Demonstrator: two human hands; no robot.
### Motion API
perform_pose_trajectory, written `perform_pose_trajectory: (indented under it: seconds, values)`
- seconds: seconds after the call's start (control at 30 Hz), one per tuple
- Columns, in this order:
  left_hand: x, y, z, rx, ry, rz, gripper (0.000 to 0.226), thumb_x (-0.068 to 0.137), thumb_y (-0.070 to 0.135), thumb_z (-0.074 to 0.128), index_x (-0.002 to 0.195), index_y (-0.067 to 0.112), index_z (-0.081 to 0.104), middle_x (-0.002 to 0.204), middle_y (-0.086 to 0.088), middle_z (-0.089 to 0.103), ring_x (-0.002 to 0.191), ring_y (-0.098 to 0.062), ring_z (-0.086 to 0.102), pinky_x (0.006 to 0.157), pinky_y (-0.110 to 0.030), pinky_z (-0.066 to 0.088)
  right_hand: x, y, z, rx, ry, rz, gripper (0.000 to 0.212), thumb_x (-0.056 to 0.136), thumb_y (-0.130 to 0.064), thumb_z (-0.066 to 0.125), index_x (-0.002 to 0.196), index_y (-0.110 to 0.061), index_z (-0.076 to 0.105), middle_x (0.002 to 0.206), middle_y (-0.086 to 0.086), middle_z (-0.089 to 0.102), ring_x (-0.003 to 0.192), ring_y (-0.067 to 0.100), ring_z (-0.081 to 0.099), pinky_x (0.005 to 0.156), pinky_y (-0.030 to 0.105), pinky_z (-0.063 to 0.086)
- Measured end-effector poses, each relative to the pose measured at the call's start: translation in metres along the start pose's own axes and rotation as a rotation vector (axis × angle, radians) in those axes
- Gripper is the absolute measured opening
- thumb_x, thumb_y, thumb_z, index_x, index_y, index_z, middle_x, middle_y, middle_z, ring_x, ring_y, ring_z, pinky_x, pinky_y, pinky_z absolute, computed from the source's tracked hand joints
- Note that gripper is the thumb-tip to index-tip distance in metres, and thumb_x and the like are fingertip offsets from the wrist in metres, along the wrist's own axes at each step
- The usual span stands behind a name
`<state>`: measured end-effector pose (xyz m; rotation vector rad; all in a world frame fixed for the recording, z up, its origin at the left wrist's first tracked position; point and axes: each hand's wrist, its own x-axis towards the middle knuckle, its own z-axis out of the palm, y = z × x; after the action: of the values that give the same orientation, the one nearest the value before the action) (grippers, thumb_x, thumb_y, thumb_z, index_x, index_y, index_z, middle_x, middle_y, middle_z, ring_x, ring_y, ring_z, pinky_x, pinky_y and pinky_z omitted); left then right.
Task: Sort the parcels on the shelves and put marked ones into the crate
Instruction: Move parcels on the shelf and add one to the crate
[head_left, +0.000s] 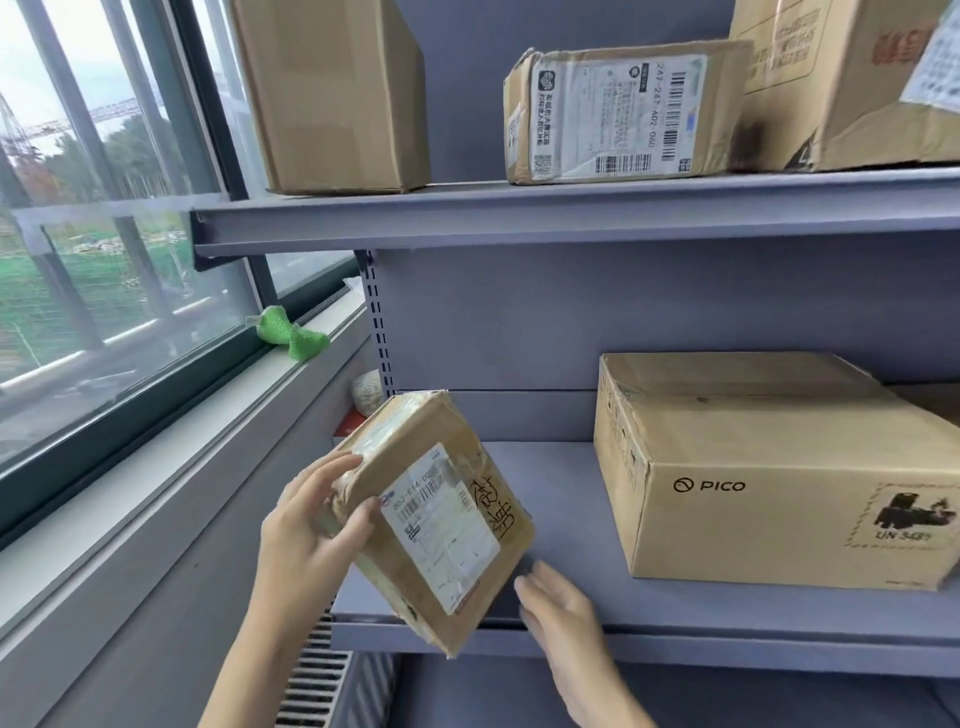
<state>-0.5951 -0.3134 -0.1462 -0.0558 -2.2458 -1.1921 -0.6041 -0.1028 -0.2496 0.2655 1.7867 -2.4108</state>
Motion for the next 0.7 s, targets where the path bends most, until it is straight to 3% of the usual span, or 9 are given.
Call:
perform_pose_trajectory:
  seconds: [0.07,0.13,0.23,0.3,0.37,0.43,0.5,0.6,0.7]
  values:
    - [-0.006,-0.003,-0.007,-0.092,0.024,-0.034,0.034,0.072,0.03,0.063,0.1,0.049,0.058,0.116,0.008,0.062,0.111,-0.011,0.055,0.092,-0.03,0.042,-0.004,-0.005,0.013,-0.017,-0.145,0.008,0.025,0.089,-0.003,0.054,0.11,-0.011,0.064,0.113,0.001,0.067,0.11,0.011,0.059,0.093,0.026,0.045]
    - [-0.014,-0.007,-0.012,-0.164,0.091,-0.07,0.035,0.065,0.042,0.06,0.1,0.049,0.06,0.118,0.005,0.063,0.113,-0.015,0.055,0.096,-0.036,0.043,-0.01,-0.005,0.025,-0.071,-0.261,-0.02,0.025,0.087,0.002,0.053,0.097,-0.015,0.068,0.1,-0.001,0.073,0.094,0.006,0.066,0.076,0.018,0.053]
    - [-0.026,-0.016,-0.019,-0.204,0.166,-0.118,0.035,0.064,0.045,0.06,0.099,0.049,0.063,0.115,0.003,0.065,0.11,-0.018,0.058,0.094,-0.036,0.046,-0.018,-0.002,0.038,-0.089,-0.245,-0.138,0.035,0.084,0.012,0.052,0.106,-0.014,0.062,0.098,0.001,0.073,0.095,0.011,0.067,0.078,0.02,0.052]
    - [-0.037,-0.023,-0.019,-0.293,0.206,-0.163,0.031,0.071,0.029,0.071,0.096,0.048,0.067,0.107,0.002,0.07,0.099,-0.014,0.065,0.083,-0.023,0.052,-0.022,-0.01,0.038,-0.078,-0.193,-0.228,0.04,0.083,0.011,0.054,0.106,-0.021,0.06,0.094,-0.011,0.073,0.094,0.005,0.067,0.075,0.016,0.051]
    - [-0.047,-0.027,-0.013,-0.41,0.224,-0.243,0.032,0.08,0.016,0.067,0.098,0.043,0.068,0.098,0.003,0.073,0.088,-0.011,0.069,0.072,-0.018,0.055,-0.025,-0.023,0.034,-0.068,-0.184,-0.327,0.04,0.083,0.001,0.059,0.109,-0.029,0.056,0.101,-0.019,0.07,0.099,-0.002,0.063,0.076,0.01,0.048]
    - [-0.056,-0.028,-0.002,-0.492,0.242,-0.317,0.029,0.085,0.014,0.059,0.103,0.036,0.068,0.096,0.007,0.074,0.086,-0.009,0.069,0.073,-0.024,0.057,-0.028,-0.035,0.028,-0.085,-0.228,-0.384,0.044,0.077,-0.014,0.058,0.118,-0.032,0.053,0.113,-0.021,0.065,0.106,-0.004,0.058,0.081,0.009,0.046]
    - [-0.063,-0.027,0.01,-0.517,0.25,-0.349,0.026,0.089,0.014,0.054,0.106,0.03,0.066,0.096,0.01,0.073,0.088,-0.002,0.067,0.076,-0.021,0.055,-0.027,-0.039,0.023,-0.143,-0.238,-0.38,0.049,0.078,-0.017,0.057,0.124,-0.032,0.05,0.118,-0.02,0.063,0.111,-0.004,0.056,0.088,0.016,0.045]
    - [-0.071,-0.028,0.024,-0.489,0.239,-0.397,0.025,0.091,0.013,0.053,0.102,0.032,0.065,0.091,0.021,0.071,0.082,0.012,0.062,0.069,-0.002,0.046,-0.028,-0.031,0.016,-0.211,-0.133,-0.345,0.049,0.085,0.0,0.054,0.126,-0.028,0.05,0.115,-0.017,0.065,0.11,-0.001,0.057,0.093,0.02,0.043]
    - [-0.075,-0.035,0.031,-0.457,0.239,-0.45,0.022,0.091,0.013,0.054,0.102,0.028,0.064,0.092,0.019,0.069,0.08,0.014,0.061,0.069,-0.002,0.044,-0.029,-0.02,0.014,-0.298,-0.011,-0.315,0.054,0.085,0.001,0.054,0.133,-0.023,0.045,0.12,-0.015,0.06,0.114,0.004,0.054,0.1,0.028,0.041]
